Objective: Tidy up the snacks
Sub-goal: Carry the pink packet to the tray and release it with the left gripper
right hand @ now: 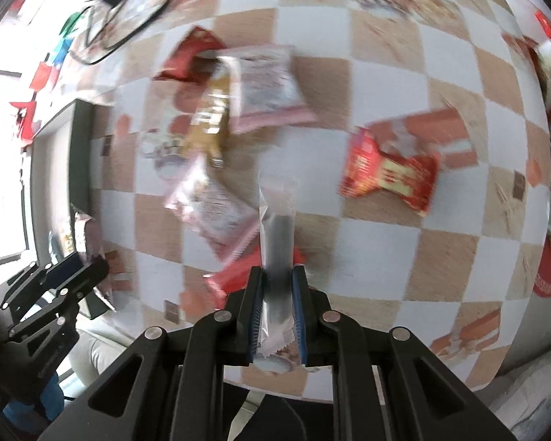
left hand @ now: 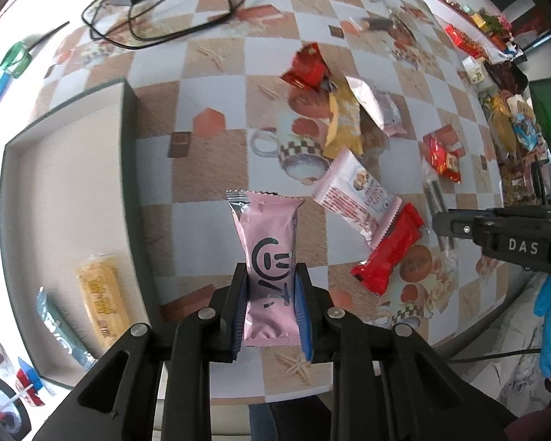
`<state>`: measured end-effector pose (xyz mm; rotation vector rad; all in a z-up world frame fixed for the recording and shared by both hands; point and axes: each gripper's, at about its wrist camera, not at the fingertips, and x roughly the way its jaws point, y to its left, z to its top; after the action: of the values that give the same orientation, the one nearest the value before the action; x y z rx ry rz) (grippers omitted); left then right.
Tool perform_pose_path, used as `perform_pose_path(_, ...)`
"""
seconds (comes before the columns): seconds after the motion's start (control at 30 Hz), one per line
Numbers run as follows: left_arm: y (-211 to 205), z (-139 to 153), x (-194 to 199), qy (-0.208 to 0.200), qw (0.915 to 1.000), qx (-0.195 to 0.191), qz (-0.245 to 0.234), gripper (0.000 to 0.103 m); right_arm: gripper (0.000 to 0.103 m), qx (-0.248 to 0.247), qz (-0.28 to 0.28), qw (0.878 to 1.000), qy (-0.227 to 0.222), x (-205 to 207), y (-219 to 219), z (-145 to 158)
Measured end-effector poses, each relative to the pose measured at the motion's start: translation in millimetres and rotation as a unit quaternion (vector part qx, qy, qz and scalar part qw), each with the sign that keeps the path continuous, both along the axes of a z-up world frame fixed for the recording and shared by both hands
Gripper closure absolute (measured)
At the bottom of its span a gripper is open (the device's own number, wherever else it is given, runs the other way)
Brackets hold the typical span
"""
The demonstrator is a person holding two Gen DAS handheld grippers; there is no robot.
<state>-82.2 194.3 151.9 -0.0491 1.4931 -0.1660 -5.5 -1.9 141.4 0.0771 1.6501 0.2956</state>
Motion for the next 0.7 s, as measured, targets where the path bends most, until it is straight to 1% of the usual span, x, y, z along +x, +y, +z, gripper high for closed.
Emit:
perform_pose_path(0.07, 6, 3, -7, -0.007, 0.9999, -0.001, 0.009, 0.077, 0.086, 0.002, 0.013, 1.0, -0.006, 1, 17, 7)
perform_pose_path(0.13, 18, 7, -8, -0.017, 0.9997, -0.002, 0.019, 0.077, 0.086, 0.005, 0.023, 1.0, -0.011, -6, 28, 9)
perform_pose_path(0.23, 36, 14, -6, -0.028, 0.9989, 0.0, 0.037, 0.077, 0.086, 0.008, 0.048, 0.999, -0.017, -5, 53, 16)
perform_pose_path(0.47, 88, 30, -7, -0.056, 0.9938, 0.005, 0.096, 0.077, 0.086, 0.02, 0.101, 0.994, -0.034, -4, 118, 30)
perform_pose_path(0.6, 116, 32, -10, -0.062, 0.9904, 0.013, 0.123, 0.077, 0.086, 0.028, 0.128, 0.991, -0.039, -7, 151, 35)
perform_pose_path(0.67, 129, 29, -13, -0.059, 0.989, 0.017, 0.134, 0.077, 0.086, 0.032, 0.142, 0.988, -0.041, -9, 169, 37)
perform_pose_path(0.7, 136, 28, -15, -0.053, 0.9881, 0.026, 0.142, 0.077, 0.086, 0.035, 0.149, 0.987, -0.041, -10, 179, 38)
